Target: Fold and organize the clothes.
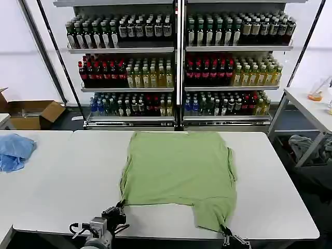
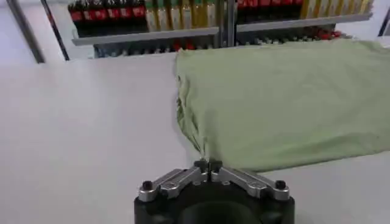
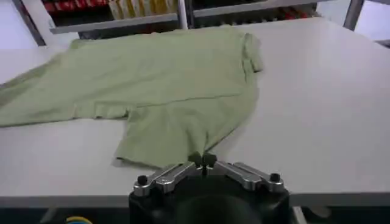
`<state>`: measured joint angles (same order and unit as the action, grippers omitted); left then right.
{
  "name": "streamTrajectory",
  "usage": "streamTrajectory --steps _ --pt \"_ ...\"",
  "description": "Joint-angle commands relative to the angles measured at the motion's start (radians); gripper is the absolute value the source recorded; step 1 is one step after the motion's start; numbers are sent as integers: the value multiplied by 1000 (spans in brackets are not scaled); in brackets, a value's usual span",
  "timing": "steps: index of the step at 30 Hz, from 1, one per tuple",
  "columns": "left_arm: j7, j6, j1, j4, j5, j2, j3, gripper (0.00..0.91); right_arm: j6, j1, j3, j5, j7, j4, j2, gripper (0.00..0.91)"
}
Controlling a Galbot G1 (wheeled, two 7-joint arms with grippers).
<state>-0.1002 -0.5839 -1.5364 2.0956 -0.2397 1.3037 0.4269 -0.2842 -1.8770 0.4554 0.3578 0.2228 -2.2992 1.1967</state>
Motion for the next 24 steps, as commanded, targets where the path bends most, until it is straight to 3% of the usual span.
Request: streamTrajectory --steps 1,10,24 --pt "13 8 -60 196 -112 -31 80 20 110 -29 47 -50 -13 -92 -25 0" --pt "3 8 -8 197 -168 -46 110 20 125 26 121 -34 -3 -110 -79 0" --pt "-25 22 184 -13 -23 13 28 20 89 332 49 -15 22 115 -175 0"
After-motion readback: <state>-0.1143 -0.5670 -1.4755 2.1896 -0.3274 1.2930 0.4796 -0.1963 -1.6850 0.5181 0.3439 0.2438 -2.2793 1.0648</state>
